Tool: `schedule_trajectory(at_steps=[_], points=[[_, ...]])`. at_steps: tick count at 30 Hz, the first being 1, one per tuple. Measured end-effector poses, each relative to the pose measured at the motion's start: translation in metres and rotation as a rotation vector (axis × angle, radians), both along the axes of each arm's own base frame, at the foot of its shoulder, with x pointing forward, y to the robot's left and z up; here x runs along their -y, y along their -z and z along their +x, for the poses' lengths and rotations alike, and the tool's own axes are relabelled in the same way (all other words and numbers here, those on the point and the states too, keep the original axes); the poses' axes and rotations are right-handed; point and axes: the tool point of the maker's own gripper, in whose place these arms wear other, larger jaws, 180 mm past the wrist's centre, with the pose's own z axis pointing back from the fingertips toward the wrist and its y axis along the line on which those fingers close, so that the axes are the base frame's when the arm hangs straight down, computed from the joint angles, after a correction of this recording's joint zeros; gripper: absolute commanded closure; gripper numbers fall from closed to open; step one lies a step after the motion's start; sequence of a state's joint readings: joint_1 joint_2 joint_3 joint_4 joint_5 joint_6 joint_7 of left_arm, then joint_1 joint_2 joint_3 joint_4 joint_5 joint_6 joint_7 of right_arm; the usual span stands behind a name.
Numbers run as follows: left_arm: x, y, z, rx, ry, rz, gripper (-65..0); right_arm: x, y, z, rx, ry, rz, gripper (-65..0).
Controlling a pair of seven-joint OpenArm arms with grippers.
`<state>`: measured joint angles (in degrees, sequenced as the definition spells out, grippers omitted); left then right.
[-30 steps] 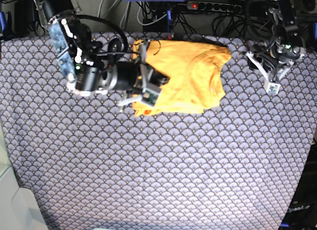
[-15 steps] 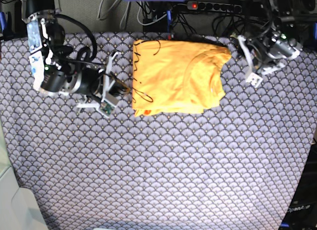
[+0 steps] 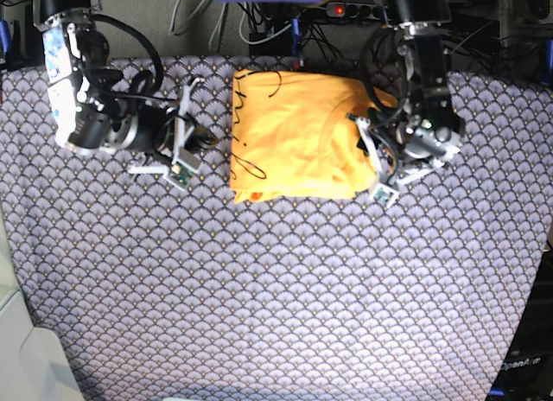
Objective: Fold the T-shirt properly
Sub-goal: 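Grasp the stack edge with the left gripper and tuck it under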
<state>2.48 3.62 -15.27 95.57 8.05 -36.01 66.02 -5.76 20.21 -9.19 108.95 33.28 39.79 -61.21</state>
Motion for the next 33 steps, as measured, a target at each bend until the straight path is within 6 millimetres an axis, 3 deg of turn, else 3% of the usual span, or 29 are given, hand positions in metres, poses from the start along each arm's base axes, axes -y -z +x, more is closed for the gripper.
schedule_trajectory(at_steps=[4,11,16,18,20,23,27,33], points=[[0.012,-0.001,0.011,-0.002,-0.006,-0.014,-27.0,0.002,0.005,-0.007,-0.020,-0.002,-0.009,0.0],[0.039,-0.028,0.045,0.089,0.004,-0.089,-27.0,0.004,0.005,-0.006,-0.018,-0.002,-0.015,0.0],[0.032,-0.035,0.047,0.105,-0.009,-0.072,-27.0,0.010,0.005,-0.006,-0.018,-0.006,-0.030,0.0],[0.021,-0.038,0.048,0.122,-0.006,-0.044,-27.0,0.014,0.006,-0.005,-0.015,-0.005,-0.046,0.0],[0.007,-0.031,0.038,0.107,-0.008,-0.018,-27.0,0.016,0.004,-0.003,-0.007,-0.005,-0.043,0.0],[-0.010,-0.015,0.004,0.041,-0.015,0.035,-27.0,0.028,0.001,0.004,0.009,0.032,-0.054,0.0],[-0.038,-0.023,-0.025,0.050,-0.075,0.086,-27.0,0.030,-0.014,0.024,0.063,0.045,-0.054,0.0],[-0.046,-0.016,-0.075,-0.090,-0.077,0.146,-27.0,0.030,-0.033,0.052,0.132,0.048,-0.042,0.0]])
